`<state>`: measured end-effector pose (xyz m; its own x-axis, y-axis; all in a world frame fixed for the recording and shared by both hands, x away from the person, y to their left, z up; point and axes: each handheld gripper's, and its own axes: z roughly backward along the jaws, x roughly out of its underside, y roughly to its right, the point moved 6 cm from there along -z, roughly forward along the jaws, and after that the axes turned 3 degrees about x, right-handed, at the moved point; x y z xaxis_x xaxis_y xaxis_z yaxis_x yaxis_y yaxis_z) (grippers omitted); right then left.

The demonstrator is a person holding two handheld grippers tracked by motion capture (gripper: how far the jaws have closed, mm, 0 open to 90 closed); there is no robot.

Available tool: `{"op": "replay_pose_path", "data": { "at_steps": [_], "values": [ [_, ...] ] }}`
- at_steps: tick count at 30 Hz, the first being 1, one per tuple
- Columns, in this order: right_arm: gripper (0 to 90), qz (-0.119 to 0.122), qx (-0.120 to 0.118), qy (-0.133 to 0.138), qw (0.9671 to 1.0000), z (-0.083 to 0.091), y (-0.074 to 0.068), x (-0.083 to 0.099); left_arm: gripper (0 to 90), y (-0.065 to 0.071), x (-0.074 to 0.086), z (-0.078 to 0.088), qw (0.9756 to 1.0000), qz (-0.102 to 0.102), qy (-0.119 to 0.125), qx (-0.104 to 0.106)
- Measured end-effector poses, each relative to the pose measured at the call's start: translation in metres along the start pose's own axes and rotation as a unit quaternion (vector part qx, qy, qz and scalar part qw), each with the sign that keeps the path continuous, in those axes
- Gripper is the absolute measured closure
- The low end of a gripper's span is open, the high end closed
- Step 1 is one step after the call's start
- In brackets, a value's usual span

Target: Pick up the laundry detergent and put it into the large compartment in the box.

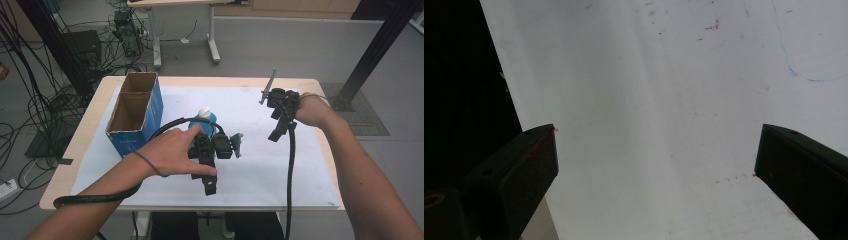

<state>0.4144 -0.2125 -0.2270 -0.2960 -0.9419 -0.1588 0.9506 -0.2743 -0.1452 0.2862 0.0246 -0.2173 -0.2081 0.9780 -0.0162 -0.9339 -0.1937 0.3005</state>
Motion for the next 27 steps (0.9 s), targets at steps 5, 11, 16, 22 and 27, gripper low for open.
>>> {"op": "replay_pose_path", "data": {
  "at_steps": [5,11,16,22,27],
  "values": [
    [3.9,0.003,0.003,0.0,1.0,0.0,-0.001,-0.001,6.2,-0.001,0.0,-0.003,1.0,0.001,-0.005,0.003],
    [3.9,0.003,0.002,0.0,1.0,-0.001,-0.001,-0.001,6.2,0.0,0.002,-0.004,1.0,0.004,-0.005,0.005],
    [3.9,0.003,0.005,0.0,1.0,-0.001,-0.003,-0.003,6.2,-0.001,0.005,0.001,0.9999,0.008,0.002,0.013],
    [4.0,0.004,0.007,0.0,1.0,-0.001,-0.004,-0.004,6.2,0.002,0.009,0.019,0.9996,0.016,0.017,0.015],
    [3.9,0.007,0.008,0.001,0.9999,0.0,-0.004,-0.005,6.1,0.005,0.007,0.03,0.9997,0.019,0.013,0.009]
  ]
}}
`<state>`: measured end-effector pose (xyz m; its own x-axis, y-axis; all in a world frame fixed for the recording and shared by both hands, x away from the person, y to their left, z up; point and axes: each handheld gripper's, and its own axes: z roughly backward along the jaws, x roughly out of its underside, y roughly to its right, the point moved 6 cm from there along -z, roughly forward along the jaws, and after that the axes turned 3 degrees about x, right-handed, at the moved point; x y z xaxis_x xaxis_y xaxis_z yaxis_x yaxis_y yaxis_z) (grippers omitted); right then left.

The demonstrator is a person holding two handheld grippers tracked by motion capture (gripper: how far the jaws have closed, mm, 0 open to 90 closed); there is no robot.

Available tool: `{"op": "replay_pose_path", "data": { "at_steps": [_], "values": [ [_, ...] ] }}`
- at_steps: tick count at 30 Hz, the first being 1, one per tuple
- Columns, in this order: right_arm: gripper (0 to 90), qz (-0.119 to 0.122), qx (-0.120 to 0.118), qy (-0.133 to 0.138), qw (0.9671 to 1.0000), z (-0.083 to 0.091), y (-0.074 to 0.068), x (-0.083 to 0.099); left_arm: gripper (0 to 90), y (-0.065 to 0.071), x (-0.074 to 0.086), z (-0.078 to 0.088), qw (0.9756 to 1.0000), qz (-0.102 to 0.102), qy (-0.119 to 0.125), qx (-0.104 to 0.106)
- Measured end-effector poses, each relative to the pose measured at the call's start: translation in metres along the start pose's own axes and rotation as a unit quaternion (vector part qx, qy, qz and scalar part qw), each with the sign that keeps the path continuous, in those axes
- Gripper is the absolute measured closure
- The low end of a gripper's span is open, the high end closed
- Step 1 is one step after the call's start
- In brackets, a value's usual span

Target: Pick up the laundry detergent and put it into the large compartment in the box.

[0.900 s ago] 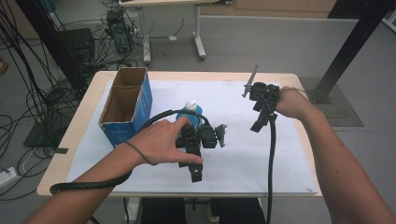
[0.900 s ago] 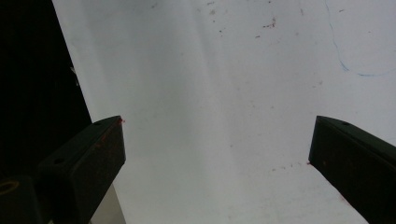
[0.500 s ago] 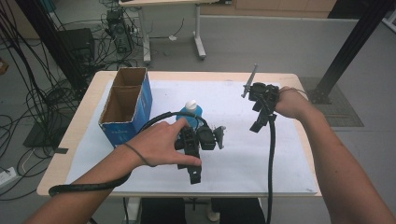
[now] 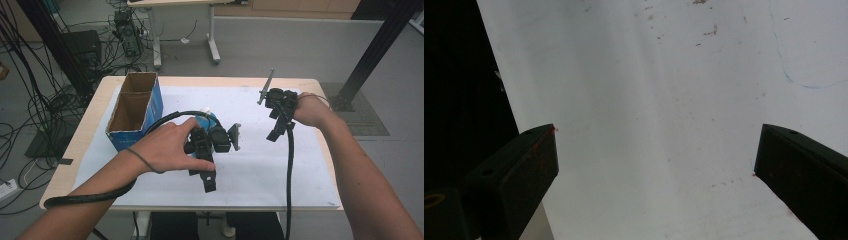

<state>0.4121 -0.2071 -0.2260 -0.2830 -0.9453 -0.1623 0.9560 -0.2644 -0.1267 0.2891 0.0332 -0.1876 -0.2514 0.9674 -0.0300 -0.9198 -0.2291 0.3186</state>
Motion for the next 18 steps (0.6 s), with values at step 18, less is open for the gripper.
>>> {"op": "replay_pose_path", "data": {
  "at_steps": [18],
  "values": [
    [3.9,0.002,0.0,0.0,1.0,-0.004,0.003,-0.001,6.1,-0.014,-0.004,0.065,0.9986,0.042,0.022,-0.023]
  ]
}}
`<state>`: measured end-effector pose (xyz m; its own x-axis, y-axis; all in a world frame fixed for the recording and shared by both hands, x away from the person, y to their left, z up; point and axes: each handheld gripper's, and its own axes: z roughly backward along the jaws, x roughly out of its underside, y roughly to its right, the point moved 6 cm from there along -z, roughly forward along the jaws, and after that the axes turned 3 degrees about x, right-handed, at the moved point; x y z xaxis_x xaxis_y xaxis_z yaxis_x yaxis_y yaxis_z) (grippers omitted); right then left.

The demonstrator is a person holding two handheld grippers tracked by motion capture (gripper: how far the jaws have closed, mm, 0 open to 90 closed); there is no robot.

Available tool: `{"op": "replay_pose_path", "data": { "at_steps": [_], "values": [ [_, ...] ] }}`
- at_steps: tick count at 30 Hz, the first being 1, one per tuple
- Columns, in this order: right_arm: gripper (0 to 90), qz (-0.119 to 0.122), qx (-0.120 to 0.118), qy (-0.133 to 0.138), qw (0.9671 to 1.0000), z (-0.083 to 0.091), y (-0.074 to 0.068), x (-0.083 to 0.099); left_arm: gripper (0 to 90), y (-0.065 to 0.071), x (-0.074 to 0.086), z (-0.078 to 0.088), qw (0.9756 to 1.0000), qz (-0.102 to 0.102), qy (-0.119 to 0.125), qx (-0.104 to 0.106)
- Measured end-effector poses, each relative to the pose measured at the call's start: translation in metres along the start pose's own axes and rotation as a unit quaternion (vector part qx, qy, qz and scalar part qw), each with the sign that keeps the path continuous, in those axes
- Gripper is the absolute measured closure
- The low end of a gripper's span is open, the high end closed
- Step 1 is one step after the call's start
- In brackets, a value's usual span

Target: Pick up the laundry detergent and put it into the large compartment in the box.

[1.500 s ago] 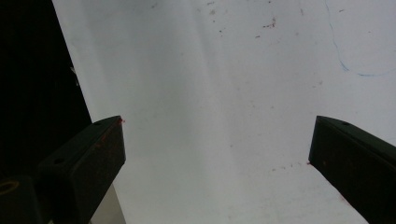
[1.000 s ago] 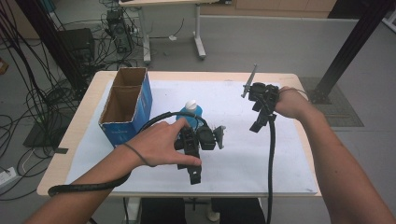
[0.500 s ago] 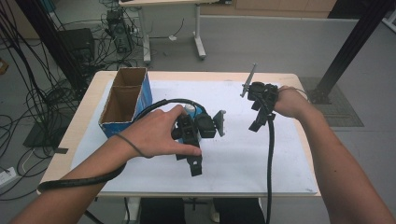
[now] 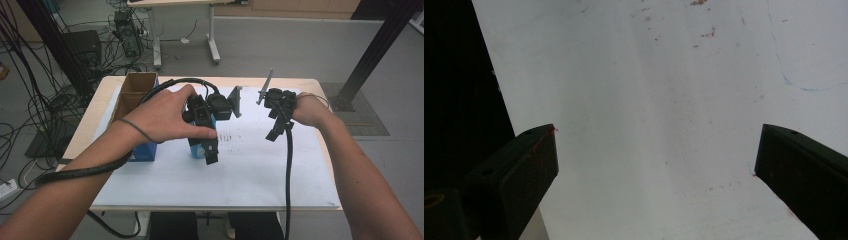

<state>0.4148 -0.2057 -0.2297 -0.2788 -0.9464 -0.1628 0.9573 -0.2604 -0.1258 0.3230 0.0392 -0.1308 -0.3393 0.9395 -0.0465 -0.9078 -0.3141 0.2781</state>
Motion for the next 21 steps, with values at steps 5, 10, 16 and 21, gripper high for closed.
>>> {"op": "replay_pose_path", "data": {
  "at_steps": [5,10,16,21],
  "values": [
    [4.0,-0.002,-0.003,0.001,1.0,-0.002,0.002,0.002,5.8,-0.008,-0.004,0.012,0.9998,0.017,-0.003,-0.007],
    [3.8,-0.003,-0.001,0.001,1.0,-0.004,0.002,0.004,5.7,-0.017,-0.006,0.025,0.9994,0.031,0.011,-0.01],
    [3.9,-0.006,-0.004,0.001,1.0,-0.006,0.002,0.004,5.7,-0.028,-0.01,0.034,0.9987,0.047,0.016,-0.011],
    [4.0,-0.003,-0.004,0.001,1.0,-0.006,0.002,0.003,5.7,-0.041,-0.011,0.047,0.9974,0.065,0.024,-0.017]
  ]
}}
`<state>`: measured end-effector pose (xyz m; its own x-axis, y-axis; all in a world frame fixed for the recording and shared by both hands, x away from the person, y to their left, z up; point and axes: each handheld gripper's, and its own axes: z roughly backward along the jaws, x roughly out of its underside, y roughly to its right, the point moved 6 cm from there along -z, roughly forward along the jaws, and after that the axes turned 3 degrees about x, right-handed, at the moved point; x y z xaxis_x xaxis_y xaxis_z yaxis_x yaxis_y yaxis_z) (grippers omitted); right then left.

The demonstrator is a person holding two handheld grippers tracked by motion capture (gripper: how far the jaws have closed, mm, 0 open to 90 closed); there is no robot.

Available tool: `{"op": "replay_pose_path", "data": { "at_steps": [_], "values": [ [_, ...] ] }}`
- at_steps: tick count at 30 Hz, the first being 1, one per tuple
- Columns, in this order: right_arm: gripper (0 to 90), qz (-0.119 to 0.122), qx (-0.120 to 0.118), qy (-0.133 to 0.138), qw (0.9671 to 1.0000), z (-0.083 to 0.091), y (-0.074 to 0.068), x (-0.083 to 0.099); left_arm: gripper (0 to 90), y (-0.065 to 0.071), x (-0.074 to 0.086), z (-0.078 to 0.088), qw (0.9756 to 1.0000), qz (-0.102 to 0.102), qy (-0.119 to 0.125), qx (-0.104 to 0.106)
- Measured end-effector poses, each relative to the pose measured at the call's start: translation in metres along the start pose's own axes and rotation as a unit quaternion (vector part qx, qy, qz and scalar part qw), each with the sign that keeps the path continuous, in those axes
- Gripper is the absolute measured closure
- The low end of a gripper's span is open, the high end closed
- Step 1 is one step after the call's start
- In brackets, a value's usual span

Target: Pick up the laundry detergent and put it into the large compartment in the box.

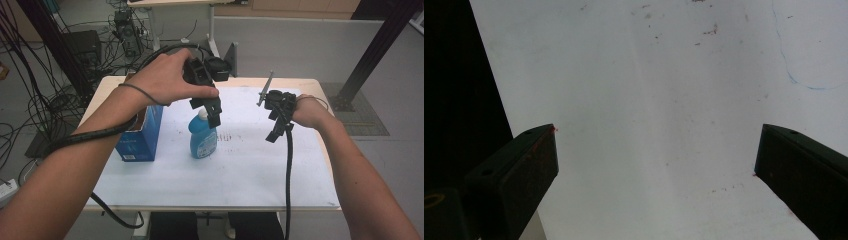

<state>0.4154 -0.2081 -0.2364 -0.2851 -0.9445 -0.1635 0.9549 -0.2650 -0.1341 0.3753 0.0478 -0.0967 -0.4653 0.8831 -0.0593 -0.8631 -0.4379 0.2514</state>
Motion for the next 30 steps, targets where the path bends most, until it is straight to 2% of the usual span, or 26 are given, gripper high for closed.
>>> {"op": "replay_pose_path", "data": {
  "at_steps": [3,4,9,10,13,18,22,30],
  "values": [
    [3.9,0.001,0.001,0.0,1.0,0.0,0.0,0.0,5.7,-0.004,-0.002,0.004,1.0,0.004,0.0,0.0],
    [3.9,-0.001,0.001,0.002,1.0,-0.001,0.0,0.0,5.6,-0.006,-0.003,0.007,0.9999,0.011,0.0,-0.007],
    [3.9,0.002,0.0,0.001,1.0,-0.003,0.002,0.0,5.6,-0.013,-0.009,0.011,0.9997,0.022,0.003,-0.009],
    [3.9,-0.002,0.0,0.001,1.0,-0.004,0.001,-0.001,5.6,-0.016,-0.011,0.012,0.9995,0.027,0.004,-0.016],
    [4.0,0.002,-0.001,0.001,1.0,-0.004,0.001,-0.002,5.7,-0.02,-0.012,0.012,0.9995,0.03,0.005,-0.012],
    [4.0,0.0,0.0,0.001,1.0,-0.004,0.001,0.0,5.6,-0.028,-0.015,0.008,0.9988,0.042,0.007,-0.023],
    [3.9,-0.007,0.001,0.001,1.0,-0.004,0.001,0.002,5.6,-0.035,-0.014,0.006,0.9985,0.05,0.008,-0.02],
    [3.9,-0.001,0.0,0.003,1.0,-0.006,0.002,0.003,5.7,-0.044,-0.015,-0.005,0.998,0.058,0.004,-0.024]
  ]
}}
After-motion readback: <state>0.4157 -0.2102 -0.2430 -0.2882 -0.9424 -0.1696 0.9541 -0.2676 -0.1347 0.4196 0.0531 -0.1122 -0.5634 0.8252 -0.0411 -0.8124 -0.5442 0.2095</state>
